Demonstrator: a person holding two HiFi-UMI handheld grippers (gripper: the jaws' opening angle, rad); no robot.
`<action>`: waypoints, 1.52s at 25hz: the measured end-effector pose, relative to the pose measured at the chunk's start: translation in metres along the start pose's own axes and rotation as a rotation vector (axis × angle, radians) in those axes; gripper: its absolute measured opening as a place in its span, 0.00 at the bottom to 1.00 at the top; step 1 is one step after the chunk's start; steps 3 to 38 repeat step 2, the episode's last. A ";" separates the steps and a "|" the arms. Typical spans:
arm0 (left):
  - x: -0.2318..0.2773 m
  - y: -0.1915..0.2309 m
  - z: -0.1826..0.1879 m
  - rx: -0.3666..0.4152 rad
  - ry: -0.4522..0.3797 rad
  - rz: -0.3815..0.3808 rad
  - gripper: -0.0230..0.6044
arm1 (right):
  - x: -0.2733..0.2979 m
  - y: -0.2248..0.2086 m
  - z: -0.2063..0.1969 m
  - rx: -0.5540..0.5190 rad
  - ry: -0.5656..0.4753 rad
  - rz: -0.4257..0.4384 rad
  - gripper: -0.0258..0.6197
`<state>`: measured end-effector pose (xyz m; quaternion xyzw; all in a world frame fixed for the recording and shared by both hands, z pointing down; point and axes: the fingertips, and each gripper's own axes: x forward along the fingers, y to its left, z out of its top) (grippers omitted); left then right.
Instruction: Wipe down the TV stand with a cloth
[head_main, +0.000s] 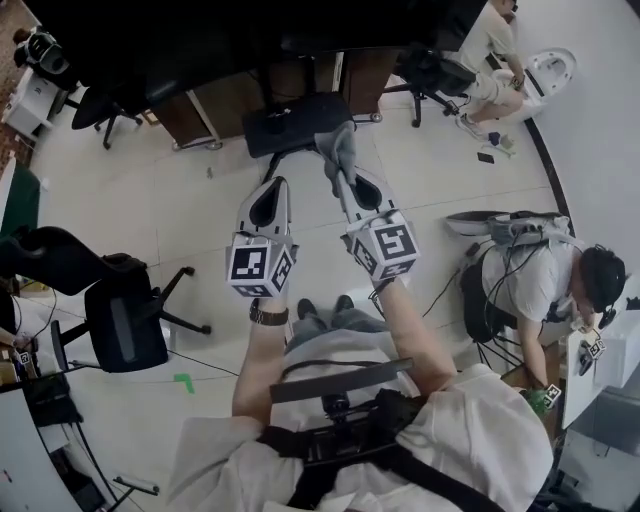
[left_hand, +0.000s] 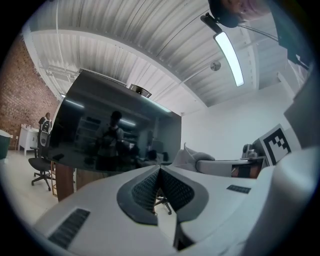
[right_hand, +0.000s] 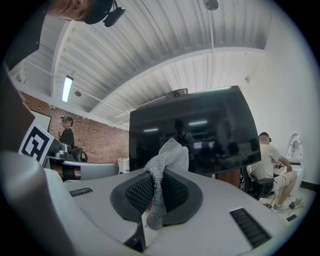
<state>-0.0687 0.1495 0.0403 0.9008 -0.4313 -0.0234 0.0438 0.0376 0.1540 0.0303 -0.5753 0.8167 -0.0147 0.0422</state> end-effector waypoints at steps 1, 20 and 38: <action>0.000 -0.001 -0.001 -0.007 -0.001 -0.001 0.07 | -0.001 0.001 0.001 -0.010 0.002 0.002 0.08; 0.000 -0.001 -0.002 -0.014 -0.003 -0.002 0.07 | -0.003 0.002 0.003 -0.020 0.004 0.003 0.08; 0.000 -0.001 -0.002 -0.014 -0.003 -0.002 0.07 | -0.003 0.002 0.003 -0.020 0.004 0.003 0.08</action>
